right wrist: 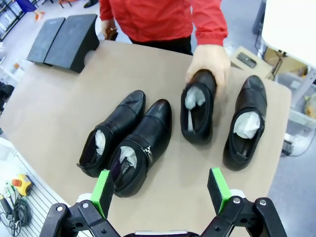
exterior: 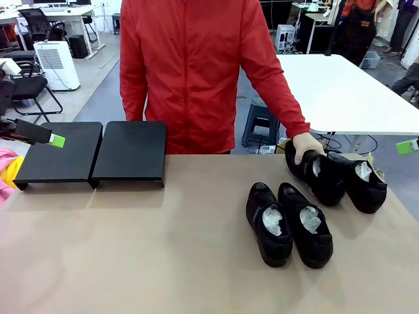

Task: Organize the shoes by placing them on the stand.
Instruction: Pick up one Shoe and place it in the middle of the table.

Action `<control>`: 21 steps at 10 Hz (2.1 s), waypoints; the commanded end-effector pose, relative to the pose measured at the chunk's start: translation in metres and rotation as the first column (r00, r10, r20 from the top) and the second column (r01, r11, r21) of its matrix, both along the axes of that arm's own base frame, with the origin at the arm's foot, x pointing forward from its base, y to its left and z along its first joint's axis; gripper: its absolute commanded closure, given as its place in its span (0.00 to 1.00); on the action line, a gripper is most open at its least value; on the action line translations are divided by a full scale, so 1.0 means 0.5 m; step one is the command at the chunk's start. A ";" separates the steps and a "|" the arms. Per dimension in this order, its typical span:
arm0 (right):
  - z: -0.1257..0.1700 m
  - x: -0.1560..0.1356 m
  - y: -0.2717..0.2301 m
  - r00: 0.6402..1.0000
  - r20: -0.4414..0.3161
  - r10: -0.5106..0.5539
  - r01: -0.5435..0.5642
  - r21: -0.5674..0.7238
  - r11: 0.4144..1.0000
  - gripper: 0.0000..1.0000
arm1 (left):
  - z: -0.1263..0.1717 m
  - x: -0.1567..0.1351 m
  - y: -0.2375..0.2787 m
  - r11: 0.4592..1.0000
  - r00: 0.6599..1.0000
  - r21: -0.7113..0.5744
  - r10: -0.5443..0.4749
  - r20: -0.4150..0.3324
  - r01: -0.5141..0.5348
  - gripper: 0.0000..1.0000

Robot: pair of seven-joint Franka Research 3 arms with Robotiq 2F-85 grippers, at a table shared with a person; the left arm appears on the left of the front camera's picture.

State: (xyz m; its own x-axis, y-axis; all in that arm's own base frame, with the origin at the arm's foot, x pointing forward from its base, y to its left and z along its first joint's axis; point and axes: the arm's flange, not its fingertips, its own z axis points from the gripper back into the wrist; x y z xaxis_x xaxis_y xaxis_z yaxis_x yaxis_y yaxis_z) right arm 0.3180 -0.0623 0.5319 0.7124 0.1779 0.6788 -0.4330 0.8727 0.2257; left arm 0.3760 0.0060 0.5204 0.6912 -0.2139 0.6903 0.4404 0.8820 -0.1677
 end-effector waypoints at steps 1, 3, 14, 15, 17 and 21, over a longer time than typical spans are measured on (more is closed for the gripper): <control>0.019 -0.004 0.023 1.000 0.002 0.019 -0.019 -0.024 1.000 0.00 | 0.000 0.000 0.004 1.000 1.000 -0.005 -0.014 0.006 0.014 0.00; 0.059 -0.025 0.075 0.997 -0.012 0.076 -0.075 0.010 0.997 0.00 | 0.000 0.000 0.004 1.000 1.000 -0.005 -0.014 0.006 0.014 0.00; -0.017 -0.091 0.456 0.947 -0.287 0.148 -0.193 -0.135 0.972 0.00 | 0.000 0.000 0.004 1.000 1.000 -0.005 -0.014 0.006 0.014 0.00; -0.017 -0.091 0.456 0.947 -0.287 0.148 -0.193 -0.135 0.972 0.00 | 0.000 0.000 0.004 1.000 1.000 -0.005 -0.014 0.006 0.014 0.00; -0.038 -0.087 0.476 0.943 -0.309 0.123 -0.180 -0.160 0.971 0.00 | 0.000 0.000 0.004 1.000 1.000 -0.005 -0.014 0.006 0.014 0.00; -0.169 0.009 0.587 0.839 -0.451 -0.304 0.061 -0.478 0.876 0.00 | 0.000 0.000 0.004 1.000 1.000 -0.005 -0.014 0.006 0.014 0.00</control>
